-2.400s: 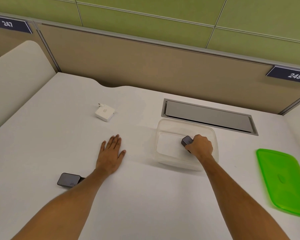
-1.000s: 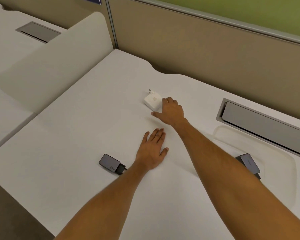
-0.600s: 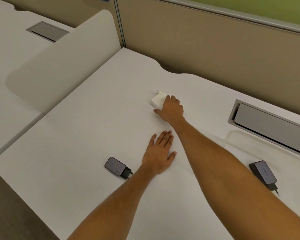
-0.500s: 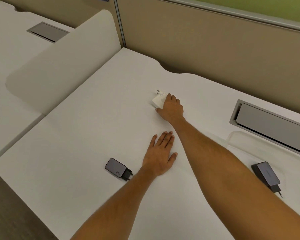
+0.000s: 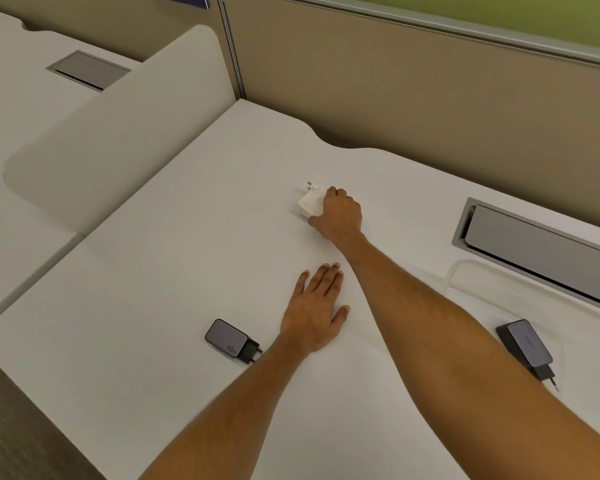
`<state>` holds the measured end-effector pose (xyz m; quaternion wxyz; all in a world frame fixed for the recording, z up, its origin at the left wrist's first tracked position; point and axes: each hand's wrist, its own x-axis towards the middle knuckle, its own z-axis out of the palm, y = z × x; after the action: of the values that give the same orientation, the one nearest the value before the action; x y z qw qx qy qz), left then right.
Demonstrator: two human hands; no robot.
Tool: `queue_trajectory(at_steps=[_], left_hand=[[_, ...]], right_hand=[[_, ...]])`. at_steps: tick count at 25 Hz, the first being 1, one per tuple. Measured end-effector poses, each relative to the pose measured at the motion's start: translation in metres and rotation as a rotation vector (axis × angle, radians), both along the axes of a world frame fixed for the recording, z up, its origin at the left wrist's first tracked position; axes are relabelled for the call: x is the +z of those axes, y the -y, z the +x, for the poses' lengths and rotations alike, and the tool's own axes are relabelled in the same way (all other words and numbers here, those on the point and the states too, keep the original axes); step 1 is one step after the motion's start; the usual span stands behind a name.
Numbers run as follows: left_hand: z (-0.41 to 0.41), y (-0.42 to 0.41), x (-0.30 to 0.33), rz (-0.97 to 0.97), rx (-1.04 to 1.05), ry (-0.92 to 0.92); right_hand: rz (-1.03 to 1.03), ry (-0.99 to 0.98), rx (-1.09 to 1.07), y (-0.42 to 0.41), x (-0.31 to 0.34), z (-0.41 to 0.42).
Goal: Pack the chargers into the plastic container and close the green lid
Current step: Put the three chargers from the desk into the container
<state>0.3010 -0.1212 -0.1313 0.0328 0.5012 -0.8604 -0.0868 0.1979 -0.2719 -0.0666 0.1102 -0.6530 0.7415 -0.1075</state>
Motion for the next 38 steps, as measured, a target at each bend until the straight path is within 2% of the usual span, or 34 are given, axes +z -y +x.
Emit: queue_trajectory(at_steps=[11, 23, 29, 32, 38], left_hand=[[0.001, -0.001, 0.003, 0.01, -0.012, 0.018], [0.002, -0.001, 0.007, 0.016, -0.022, 0.016], [0.003, -0.001, 0.007, 0.022, -0.017, 0.009], [0.002, -0.001, 0.008, 0.028, -0.016, 0.006], [0.003, -0.002, 0.008, 0.035, -0.016, -0.012]], right_hand=[[-0.151, 0.135, -0.113, -0.073, 0.069, -0.064], [-0.131, 0.163, -0.281, -0.212, 0.114, -0.138], [0.095, 0.053, -0.373, -0.268, 0.101, -0.183], [0.228, 0.042, -0.348, -0.277, 0.08, -0.192], [0.404, 0.111, -0.285, -0.275, 0.044, -0.203]])
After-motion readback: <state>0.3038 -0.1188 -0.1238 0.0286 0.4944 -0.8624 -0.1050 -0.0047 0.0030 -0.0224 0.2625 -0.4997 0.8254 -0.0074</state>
